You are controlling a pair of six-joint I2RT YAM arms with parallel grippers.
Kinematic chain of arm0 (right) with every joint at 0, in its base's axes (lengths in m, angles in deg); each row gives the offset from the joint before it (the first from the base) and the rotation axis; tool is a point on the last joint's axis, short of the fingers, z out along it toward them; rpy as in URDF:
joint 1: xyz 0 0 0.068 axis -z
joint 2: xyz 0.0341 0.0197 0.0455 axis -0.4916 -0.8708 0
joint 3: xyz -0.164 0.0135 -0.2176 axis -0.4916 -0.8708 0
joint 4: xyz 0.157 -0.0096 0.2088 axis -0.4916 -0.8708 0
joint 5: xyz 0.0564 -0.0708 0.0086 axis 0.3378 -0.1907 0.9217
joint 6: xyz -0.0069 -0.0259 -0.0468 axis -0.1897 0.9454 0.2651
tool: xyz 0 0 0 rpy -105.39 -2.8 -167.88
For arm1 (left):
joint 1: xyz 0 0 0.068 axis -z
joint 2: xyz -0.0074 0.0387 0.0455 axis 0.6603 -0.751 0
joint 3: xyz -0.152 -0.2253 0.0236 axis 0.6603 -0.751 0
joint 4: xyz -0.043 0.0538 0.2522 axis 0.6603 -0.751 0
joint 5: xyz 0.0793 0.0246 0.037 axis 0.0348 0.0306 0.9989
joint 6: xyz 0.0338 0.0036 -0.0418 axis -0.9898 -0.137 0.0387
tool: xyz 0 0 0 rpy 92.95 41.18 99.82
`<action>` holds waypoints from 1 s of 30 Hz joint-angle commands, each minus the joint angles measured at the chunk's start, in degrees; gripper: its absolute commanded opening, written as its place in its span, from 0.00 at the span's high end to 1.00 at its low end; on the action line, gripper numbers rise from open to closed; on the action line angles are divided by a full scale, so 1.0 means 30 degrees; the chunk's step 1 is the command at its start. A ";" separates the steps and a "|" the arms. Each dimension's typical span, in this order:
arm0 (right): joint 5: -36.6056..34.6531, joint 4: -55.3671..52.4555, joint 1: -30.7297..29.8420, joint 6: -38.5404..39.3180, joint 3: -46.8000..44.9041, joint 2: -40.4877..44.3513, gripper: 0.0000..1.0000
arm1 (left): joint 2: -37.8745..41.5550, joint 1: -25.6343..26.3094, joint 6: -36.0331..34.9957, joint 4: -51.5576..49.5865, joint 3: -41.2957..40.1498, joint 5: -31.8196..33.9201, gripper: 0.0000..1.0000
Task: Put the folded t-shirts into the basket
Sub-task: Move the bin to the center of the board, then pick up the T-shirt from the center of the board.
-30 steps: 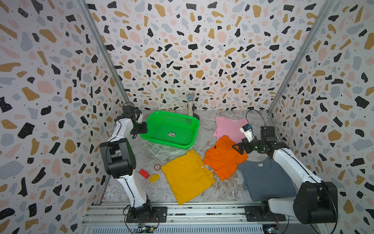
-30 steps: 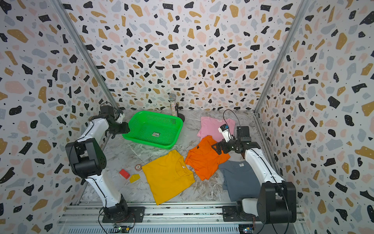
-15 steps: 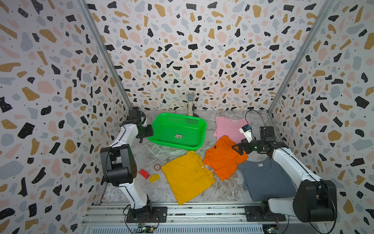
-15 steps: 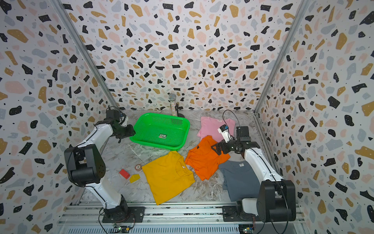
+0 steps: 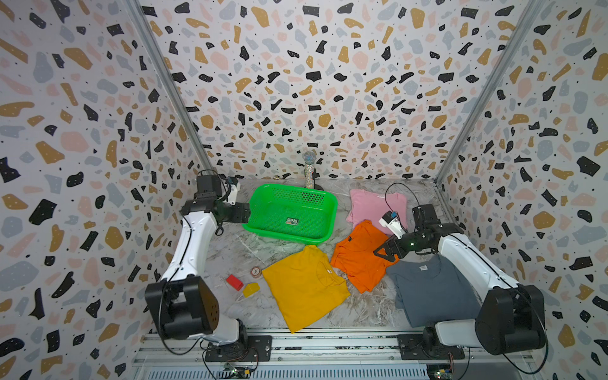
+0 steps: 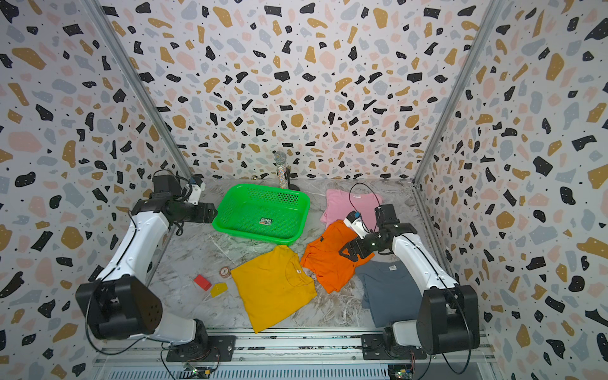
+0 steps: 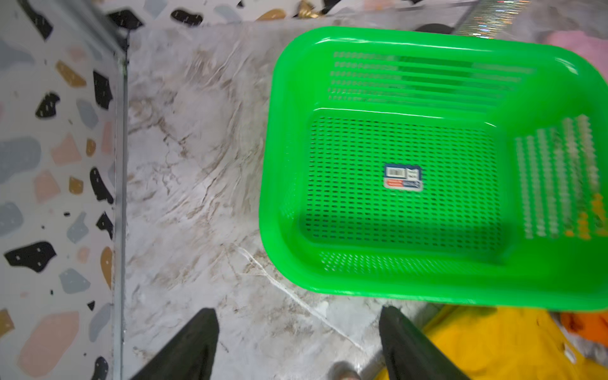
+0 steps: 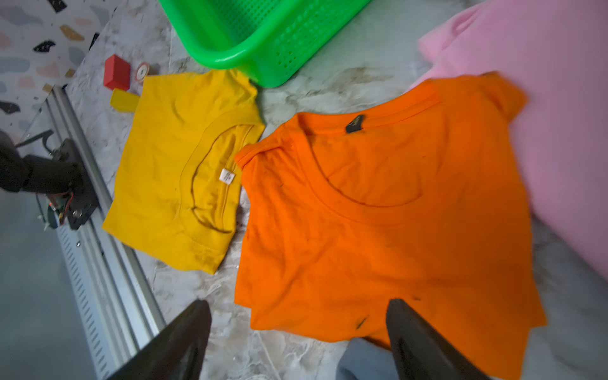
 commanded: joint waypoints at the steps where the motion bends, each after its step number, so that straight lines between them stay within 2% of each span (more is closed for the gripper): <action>1: 0.0525 -0.3189 -0.1165 0.2306 -0.0243 0.0957 0.12 | 0.1408 0.0950 -0.5606 -0.4321 -0.1910 -0.3964 0.19; 3: 0.0145 -0.2993 -0.2026 0.2521 -0.0381 0.0958 0.12 | 0.2086 0.2398 -0.6947 -0.5176 -0.3239 -0.3849 0.19; 5: -0.0621 -0.1940 -0.2449 0.2118 -0.0480 0.0736 0.12 | 0.2400 0.4234 -0.7594 -0.5069 -0.4653 -0.2745 0.22; 8: -0.2784 -0.0119 -0.2520 0.1324 -0.0380 0.0181 0.12 | 0.2615 0.6722 -0.7363 -0.3398 -0.6387 -0.1285 0.24; 12: -0.6070 0.1469 -0.2492 0.0786 0.0015 -0.0970 0.11 | 0.2730 0.9195 -0.6893 -0.2034 -0.6859 -0.0126 0.26; 14: -0.7078 0.1884 -0.2304 0.0553 0.0535 -0.1908 0.11 | 0.2630 1.0369 -0.6374 -0.1528 -0.6801 0.0520 0.26; 18: -0.6881 0.1923 -0.1400 -0.0282 0.2509 -0.4072 0.13 | 0.1577 1.2747 -0.4280 -0.1023 -0.5869 0.1107 0.26; 21: -0.7238 0.2231 -0.1206 -0.0817 0.3984 -0.5793 0.15 | 0.0404 1.4568 -0.2354 -0.0386 -0.4851 0.0867 0.26; 24: -0.7683 0.2265 -0.1176 -0.1341 0.5067 -0.7253 0.18 | -0.0814 1.6057 -0.1523 0.0281 -0.3969 0.0802 0.25; 30: -0.8202 0.0703 -0.1094 -0.0960 0.4996 -0.8334 0.25 | -0.2786 1.7517 -0.0448 0.1248 -0.2531 0.0793 0.25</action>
